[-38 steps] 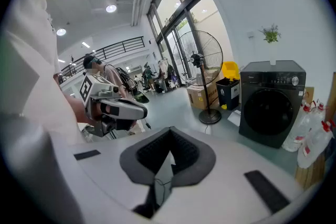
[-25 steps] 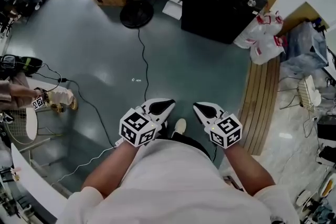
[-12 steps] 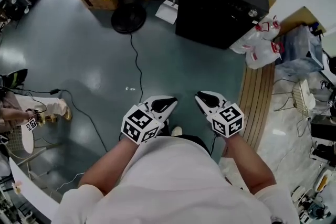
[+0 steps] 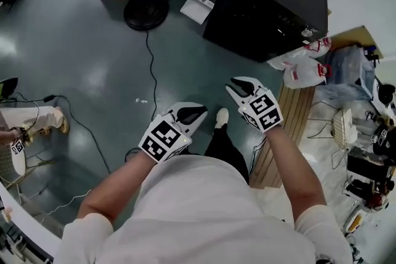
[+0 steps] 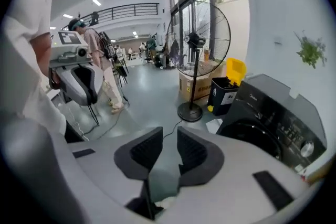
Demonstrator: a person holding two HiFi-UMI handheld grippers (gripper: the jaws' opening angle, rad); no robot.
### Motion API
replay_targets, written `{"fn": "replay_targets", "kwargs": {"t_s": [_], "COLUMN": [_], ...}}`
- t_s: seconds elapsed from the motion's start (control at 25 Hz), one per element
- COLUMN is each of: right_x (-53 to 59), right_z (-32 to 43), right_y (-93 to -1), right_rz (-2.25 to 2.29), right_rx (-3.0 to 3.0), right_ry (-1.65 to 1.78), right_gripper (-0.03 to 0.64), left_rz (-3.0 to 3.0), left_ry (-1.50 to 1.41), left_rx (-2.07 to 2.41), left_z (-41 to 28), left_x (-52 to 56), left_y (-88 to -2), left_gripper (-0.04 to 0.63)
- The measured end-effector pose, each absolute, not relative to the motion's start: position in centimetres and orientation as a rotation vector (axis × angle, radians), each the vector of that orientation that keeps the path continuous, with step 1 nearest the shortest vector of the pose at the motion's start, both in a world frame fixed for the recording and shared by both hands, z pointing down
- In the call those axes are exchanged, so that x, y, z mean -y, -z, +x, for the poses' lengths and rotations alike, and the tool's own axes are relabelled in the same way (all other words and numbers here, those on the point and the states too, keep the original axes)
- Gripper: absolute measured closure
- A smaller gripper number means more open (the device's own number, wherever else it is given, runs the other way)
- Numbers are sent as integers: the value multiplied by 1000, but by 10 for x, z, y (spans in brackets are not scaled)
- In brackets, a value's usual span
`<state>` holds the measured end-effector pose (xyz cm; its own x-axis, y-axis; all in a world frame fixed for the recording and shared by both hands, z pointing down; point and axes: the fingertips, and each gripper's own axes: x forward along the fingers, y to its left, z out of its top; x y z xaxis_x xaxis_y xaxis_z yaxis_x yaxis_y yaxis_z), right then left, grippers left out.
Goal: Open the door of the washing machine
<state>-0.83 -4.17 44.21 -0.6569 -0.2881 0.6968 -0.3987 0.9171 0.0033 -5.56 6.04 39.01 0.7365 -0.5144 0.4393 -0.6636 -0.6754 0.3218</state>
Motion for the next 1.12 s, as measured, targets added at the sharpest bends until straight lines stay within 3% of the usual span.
{"fn": "replay_targets", "kwargs": {"t_s": [0.24, 0.72, 1.12], "right_x": [148, 344, 415], "right_z": [-16, -2, -31], "right_y": [-493, -601, -677], "right_rz": [291, 19, -38], "right_rx": [2187, 1854, 1641], "right_ry": [32, 371, 545], "right_gripper": [518, 491, 453], "left_rz": [2396, 2194, 2107], "left_ry": [-448, -327, -259], "left_rx": [1011, 1150, 1167], "left_z": [-52, 22, 49], "left_x": [-13, 105, 130], "left_y": [-401, -420, -440], "left_gripper": [572, 572, 572]}}
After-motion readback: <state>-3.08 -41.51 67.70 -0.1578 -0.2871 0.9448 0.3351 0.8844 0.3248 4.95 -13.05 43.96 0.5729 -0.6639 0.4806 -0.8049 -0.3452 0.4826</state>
